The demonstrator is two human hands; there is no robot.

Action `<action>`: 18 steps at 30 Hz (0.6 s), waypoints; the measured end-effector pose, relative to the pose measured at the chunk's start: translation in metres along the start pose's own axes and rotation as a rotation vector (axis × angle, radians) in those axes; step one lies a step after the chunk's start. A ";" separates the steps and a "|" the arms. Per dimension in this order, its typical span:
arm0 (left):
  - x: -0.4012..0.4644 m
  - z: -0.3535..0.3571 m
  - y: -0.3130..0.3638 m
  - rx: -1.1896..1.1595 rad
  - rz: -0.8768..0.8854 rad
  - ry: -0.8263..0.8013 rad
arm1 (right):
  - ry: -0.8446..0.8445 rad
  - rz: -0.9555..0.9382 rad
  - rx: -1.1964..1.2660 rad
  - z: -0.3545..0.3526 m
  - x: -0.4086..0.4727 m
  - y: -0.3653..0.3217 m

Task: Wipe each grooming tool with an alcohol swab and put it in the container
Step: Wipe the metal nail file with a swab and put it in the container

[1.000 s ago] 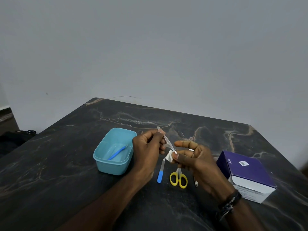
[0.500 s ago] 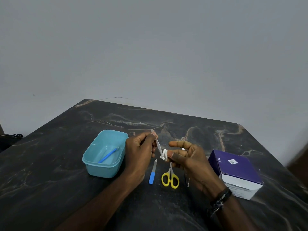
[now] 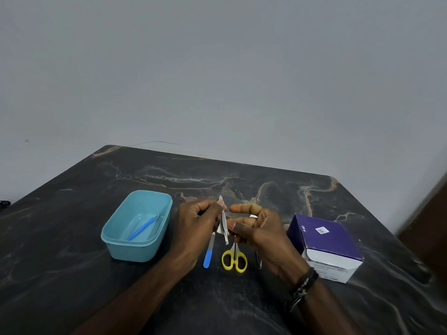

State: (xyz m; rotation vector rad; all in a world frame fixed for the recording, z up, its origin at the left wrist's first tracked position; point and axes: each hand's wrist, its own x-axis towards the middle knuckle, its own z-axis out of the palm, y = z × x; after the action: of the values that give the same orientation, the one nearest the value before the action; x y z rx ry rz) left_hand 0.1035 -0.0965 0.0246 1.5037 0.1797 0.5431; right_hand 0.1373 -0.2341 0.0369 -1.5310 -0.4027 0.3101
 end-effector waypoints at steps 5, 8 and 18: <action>-0.002 -0.001 -0.003 0.024 0.047 -0.035 | -0.040 -0.006 -0.042 0.001 -0.001 0.003; -0.001 0.000 -0.001 0.002 0.070 0.034 | -0.097 0.008 -0.082 0.003 -0.001 0.005; -0.004 0.005 -0.008 0.016 0.028 -0.032 | 0.011 -0.036 0.000 0.001 0.001 0.004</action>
State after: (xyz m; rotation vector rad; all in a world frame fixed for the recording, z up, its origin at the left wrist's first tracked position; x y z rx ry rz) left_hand 0.1037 -0.1028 0.0164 1.5313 0.1385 0.5406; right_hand 0.1378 -0.2332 0.0333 -1.5229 -0.4215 0.2736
